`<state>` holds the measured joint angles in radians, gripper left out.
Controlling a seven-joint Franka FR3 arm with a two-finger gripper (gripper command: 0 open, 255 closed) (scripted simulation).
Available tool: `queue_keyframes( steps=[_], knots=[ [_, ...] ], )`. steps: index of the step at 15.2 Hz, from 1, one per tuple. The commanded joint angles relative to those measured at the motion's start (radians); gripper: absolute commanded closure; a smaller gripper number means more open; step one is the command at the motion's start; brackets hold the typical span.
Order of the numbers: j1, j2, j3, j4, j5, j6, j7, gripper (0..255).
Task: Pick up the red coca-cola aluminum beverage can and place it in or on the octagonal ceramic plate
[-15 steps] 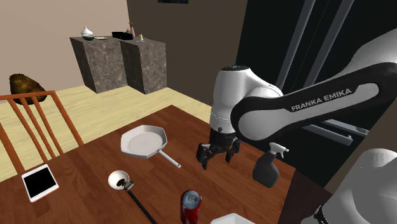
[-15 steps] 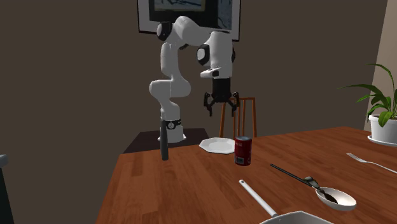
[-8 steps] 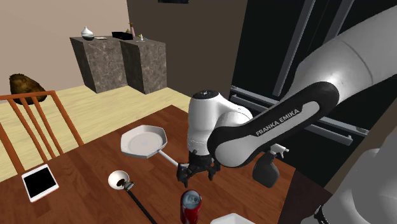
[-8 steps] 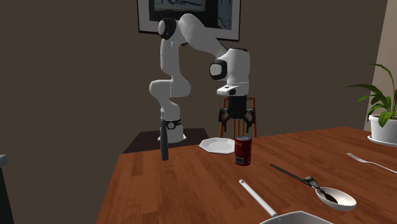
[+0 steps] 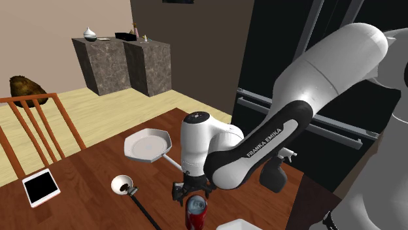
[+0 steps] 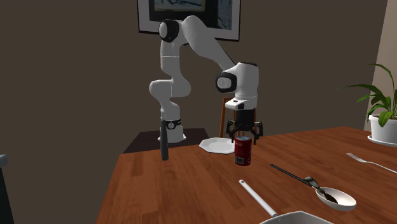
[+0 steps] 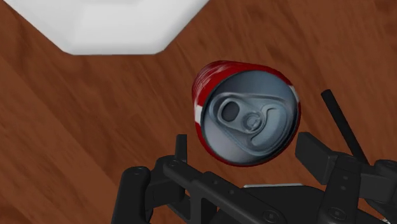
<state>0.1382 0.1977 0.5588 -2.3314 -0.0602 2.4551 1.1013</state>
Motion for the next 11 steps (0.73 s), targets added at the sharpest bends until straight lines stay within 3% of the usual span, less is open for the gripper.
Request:
queue_keyframes(
  steps=[1,10,11],
  knots=[
    [0.006,0.024,-0.008,-0.005,-0.020,0.026,0.014,0],
    [0.013,0.044,-0.015,-0.008,-0.037,0.046,0.026,0],
    [0.013,0.044,-0.015,-0.008,-0.037,0.046,0.026,255]
  ],
)
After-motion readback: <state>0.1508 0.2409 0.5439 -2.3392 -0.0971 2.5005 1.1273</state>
